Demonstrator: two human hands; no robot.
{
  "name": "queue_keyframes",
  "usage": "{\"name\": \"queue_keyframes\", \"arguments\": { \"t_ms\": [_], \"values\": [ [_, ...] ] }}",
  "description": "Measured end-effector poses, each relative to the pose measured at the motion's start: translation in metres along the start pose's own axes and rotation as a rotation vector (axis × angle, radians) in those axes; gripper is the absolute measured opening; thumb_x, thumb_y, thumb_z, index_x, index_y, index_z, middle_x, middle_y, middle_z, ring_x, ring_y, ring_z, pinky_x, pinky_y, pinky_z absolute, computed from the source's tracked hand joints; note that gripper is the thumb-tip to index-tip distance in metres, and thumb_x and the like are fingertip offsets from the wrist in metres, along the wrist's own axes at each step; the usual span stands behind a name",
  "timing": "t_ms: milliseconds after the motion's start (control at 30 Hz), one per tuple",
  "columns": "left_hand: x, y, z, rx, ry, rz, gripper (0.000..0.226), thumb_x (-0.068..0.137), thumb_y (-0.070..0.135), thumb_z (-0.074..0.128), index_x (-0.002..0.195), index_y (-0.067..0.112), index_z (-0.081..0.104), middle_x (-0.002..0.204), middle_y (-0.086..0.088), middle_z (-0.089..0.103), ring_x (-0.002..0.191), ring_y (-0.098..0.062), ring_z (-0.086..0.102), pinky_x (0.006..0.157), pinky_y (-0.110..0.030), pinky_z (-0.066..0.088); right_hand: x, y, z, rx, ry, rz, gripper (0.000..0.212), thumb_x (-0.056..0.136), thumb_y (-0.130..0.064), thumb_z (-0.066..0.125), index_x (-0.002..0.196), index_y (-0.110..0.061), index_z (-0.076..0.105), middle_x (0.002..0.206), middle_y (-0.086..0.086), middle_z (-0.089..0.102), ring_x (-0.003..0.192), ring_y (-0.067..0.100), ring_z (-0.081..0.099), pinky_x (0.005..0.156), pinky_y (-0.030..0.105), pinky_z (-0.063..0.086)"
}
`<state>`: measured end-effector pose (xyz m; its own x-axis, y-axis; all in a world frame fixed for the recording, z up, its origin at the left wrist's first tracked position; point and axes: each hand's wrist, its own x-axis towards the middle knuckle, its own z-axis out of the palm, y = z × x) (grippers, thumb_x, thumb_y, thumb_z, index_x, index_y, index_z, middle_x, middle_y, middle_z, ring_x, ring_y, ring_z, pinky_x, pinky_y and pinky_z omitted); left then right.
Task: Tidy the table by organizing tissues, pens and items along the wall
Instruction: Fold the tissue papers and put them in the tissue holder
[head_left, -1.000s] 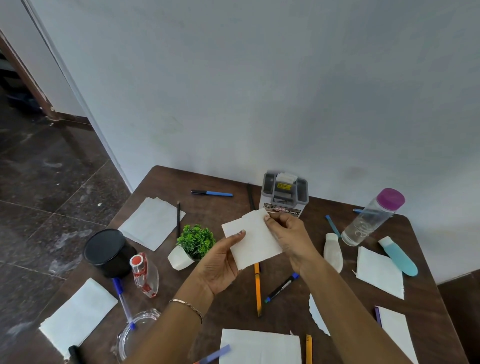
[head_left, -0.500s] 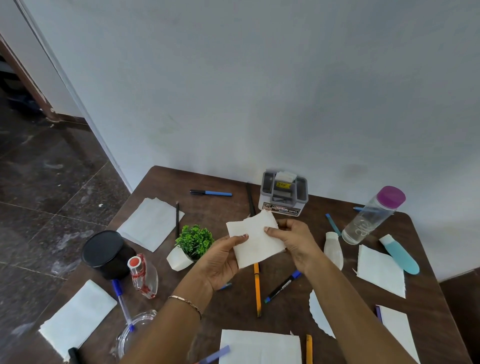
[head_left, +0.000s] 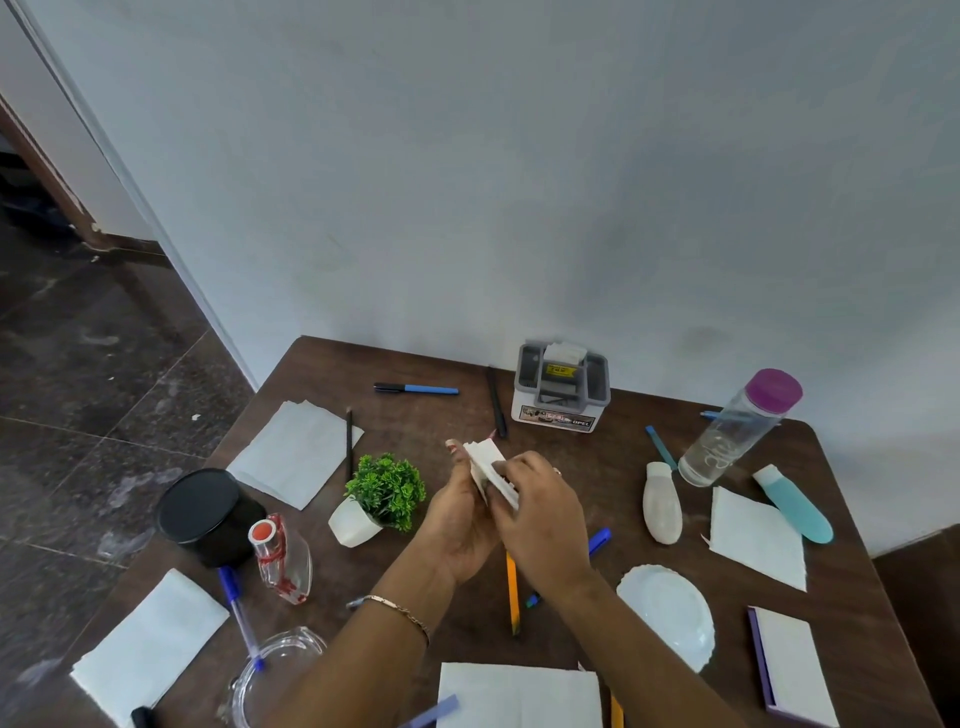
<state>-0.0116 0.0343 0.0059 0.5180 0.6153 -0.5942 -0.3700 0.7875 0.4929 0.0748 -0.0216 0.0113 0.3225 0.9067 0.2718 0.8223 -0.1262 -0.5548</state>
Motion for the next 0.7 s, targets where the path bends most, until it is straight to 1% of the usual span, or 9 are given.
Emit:
{"name": "queue_keyframes", "arguments": {
  "t_ms": [100,200,267,333,400,467,533,600,700],
  "values": [
    [0.002,-0.001,-0.001,-0.002,-0.031,-0.044,0.081,0.079,0.067,0.05,0.125,0.001,0.055,0.12,-0.023,0.065,0.11,-0.034,0.064,0.098,-0.045,0.049,-0.002,-0.002,0.003,0.05,-0.073,0.016,0.03,0.09,-0.035,0.058,0.117,-0.023,0.064,0.104,-0.006,0.057,0.091,0.007,0.054,0.077,0.024,0.05],
    [0.005,-0.002,-0.003,-0.015,-0.069,-0.047,0.062,0.088,0.047,0.054,0.125,-0.003,0.057,0.112,-0.021,0.067,0.105,-0.032,0.066,0.095,-0.042,0.051,-0.002,-0.002,0.002,0.138,-0.083,0.031,0.028,0.092,-0.039,0.047,0.108,-0.025,0.066,0.099,-0.01,0.053,0.09,0.005,0.053,0.076,0.026,0.05],
    [0.009,0.0,-0.003,-0.048,-0.055,-0.021,0.052,0.093,0.035,0.052,0.129,-0.002,0.055,0.112,-0.02,0.067,0.101,-0.031,0.066,0.093,-0.042,0.051,-0.001,0.001,0.0,0.226,-0.005,0.112,0.034,0.09,-0.042,0.044,0.113,-0.026,0.063,0.108,-0.011,0.056,0.097,0.005,0.054,0.079,0.024,0.05],
    [0.013,0.004,0.0,-0.051,-0.054,0.015,0.043,0.097,0.029,0.049,0.13,0.003,0.056,0.12,-0.018,0.066,0.103,-0.028,0.065,0.092,-0.042,0.051,0.004,0.011,-0.002,0.26,0.064,0.199,0.035,0.089,-0.041,0.05,0.121,-0.029,0.055,0.118,-0.013,0.053,0.105,0.003,0.052,0.084,0.023,0.05],
    [0.019,0.011,0.005,-0.013,-0.081,0.035,0.04,0.097,0.028,0.048,0.131,0.008,0.057,0.128,-0.014,0.062,0.106,-0.024,0.063,0.089,-0.038,0.053,0.015,0.023,-0.006,0.308,-0.005,0.328,0.039,0.087,-0.039,0.06,0.124,-0.029,0.051,0.12,-0.016,0.051,0.109,0.001,0.049,0.087,0.024,0.047],
    [0.025,0.017,0.013,0.059,-0.087,0.031,0.04,0.096,0.028,0.051,0.13,0.009,0.057,0.13,-0.014,0.061,0.11,-0.027,0.062,0.08,-0.038,0.057,0.029,0.033,-0.015,0.485,-0.164,0.46,0.036,0.085,-0.036,0.066,0.118,-0.025,0.056,0.115,-0.014,0.059,0.105,0.004,0.055,0.083,0.022,0.048],
    [0.032,0.022,0.021,0.128,-0.115,0.006,0.04,0.093,0.026,0.056,0.128,0.008,0.058,0.126,-0.017,0.063,0.114,-0.032,0.06,0.078,-0.041,0.058,0.04,0.039,-0.024,0.654,-0.274,0.481,0.019,0.086,-0.026,0.069,0.104,-0.022,0.063,0.1,-0.008,0.067,0.093,0.006,0.063,0.072,0.016,0.05],
    [0.039,0.029,0.029,0.264,-0.144,0.026,0.037,0.09,0.022,0.06,0.124,0.007,0.06,0.12,-0.017,0.066,0.108,-0.03,0.063,0.08,-0.042,0.058,0.047,0.047,-0.028,0.642,-0.29,0.422,0.011,0.087,-0.019,0.068,0.096,-0.023,0.064,0.092,-0.01,0.068,0.084,0.003,0.065,0.067,0.012,0.051],
    [0.052,0.046,0.039,0.596,-0.125,0.12,0.046,0.083,0.016,0.071,0.125,0.006,0.057,0.115,-0.015,0.068,0.105,-0.029,0.066,0.089,-0.044,0.056,0.061,0.059,-0.03,0.498,-0.272,0.38,0.014,0.088,-0.022,0.067,0.101,-0.024,0.062,0.092,-0.015,0.064,0.085,0.0,0.061,0.067,0.011,0.047]
  ]
}}
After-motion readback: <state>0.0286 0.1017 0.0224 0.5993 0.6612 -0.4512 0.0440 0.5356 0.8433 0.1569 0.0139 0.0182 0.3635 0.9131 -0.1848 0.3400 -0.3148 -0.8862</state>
